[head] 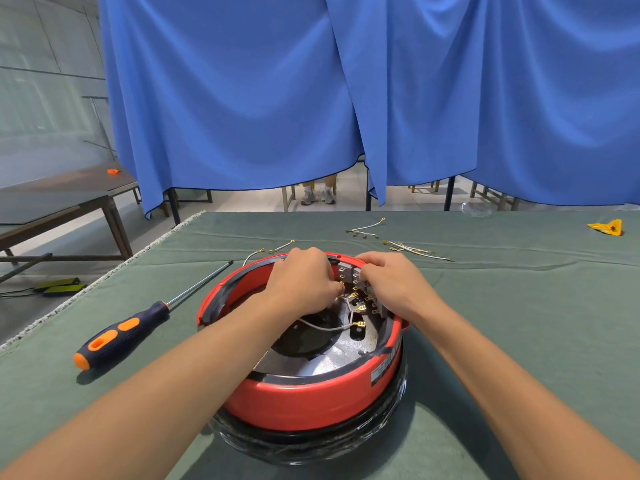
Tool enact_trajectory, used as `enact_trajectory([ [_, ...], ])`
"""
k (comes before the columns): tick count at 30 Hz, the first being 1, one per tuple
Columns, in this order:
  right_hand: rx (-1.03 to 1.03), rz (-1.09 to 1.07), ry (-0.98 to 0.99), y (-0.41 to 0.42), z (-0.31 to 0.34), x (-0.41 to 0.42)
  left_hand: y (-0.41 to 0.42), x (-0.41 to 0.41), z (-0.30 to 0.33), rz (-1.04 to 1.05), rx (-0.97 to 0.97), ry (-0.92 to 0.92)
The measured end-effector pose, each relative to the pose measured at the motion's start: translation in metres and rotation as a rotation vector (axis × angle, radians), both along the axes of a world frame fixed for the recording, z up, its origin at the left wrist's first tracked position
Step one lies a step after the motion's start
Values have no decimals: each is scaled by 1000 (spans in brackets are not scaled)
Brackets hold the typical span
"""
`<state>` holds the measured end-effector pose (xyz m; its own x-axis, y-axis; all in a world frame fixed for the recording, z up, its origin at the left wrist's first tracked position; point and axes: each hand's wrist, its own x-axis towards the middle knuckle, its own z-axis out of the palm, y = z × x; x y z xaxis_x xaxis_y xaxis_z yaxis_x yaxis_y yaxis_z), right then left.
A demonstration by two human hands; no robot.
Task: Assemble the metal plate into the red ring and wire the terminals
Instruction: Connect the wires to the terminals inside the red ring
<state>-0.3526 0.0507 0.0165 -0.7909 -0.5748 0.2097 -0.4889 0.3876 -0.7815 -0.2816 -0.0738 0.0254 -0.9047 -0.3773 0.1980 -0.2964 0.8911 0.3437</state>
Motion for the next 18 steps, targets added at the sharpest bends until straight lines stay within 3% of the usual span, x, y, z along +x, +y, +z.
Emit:
enact_trajectory([
  [7,8,3,24,1,1,2,0,-4,5,-14,105,32],
  [18,19,20,41,2,2,3,-1,-8,3,13,98,40],
])
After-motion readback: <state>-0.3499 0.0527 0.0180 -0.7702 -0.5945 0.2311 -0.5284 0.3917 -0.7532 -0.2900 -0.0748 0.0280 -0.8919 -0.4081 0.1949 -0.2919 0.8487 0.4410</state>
